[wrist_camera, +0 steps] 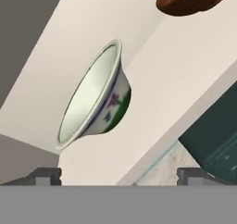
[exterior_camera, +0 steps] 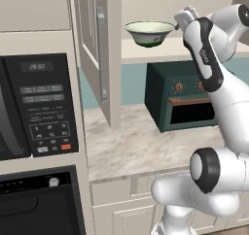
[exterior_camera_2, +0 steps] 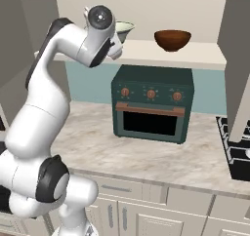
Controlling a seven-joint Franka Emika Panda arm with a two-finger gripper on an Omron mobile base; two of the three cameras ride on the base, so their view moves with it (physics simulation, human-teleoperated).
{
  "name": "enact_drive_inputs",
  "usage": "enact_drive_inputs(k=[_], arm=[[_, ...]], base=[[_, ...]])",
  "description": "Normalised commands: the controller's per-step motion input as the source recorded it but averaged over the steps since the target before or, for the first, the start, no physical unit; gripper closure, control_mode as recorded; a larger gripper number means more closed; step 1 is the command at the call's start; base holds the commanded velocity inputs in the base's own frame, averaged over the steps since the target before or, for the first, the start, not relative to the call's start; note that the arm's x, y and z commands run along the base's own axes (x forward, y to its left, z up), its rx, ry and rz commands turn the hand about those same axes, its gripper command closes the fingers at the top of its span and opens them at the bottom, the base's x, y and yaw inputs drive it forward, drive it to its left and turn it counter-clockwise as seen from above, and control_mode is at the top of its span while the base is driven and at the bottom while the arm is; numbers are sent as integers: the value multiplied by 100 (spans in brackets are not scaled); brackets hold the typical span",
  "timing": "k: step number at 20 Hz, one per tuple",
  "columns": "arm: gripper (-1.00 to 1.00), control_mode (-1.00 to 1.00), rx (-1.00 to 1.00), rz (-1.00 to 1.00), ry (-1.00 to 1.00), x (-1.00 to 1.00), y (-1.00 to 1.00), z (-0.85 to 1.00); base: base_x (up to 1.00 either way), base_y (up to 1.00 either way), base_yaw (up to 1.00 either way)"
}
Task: Take the smaller bowl and place it next to the appetizer plate on the dining counter , and place the larger bowl next to the plate with cooked food.
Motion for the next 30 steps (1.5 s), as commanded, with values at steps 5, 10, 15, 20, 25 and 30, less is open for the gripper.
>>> enact_drive_inputs(k=[5, 10, 15, 20, 25, 30], arm=[[-100, -100, 8, 0, -4, 74, 0, 0], [-100, -100, 4, 0, 3, 67, 0, 1], [-100, -100, 0, 0, 0, 63, 0, 0], [-100, -100, 0, 0, 0, 61, 0, 0], [-100, -100, 0, 0, 0, 40, 6, -8], [100, -100, 0, 0, 0, 9, 26, -23]], base=[[0, 0, 0], [0, 0, 0], [0, 0, 0], [0, 0, 0], [0, 0, 0], [0, 0, 0]])
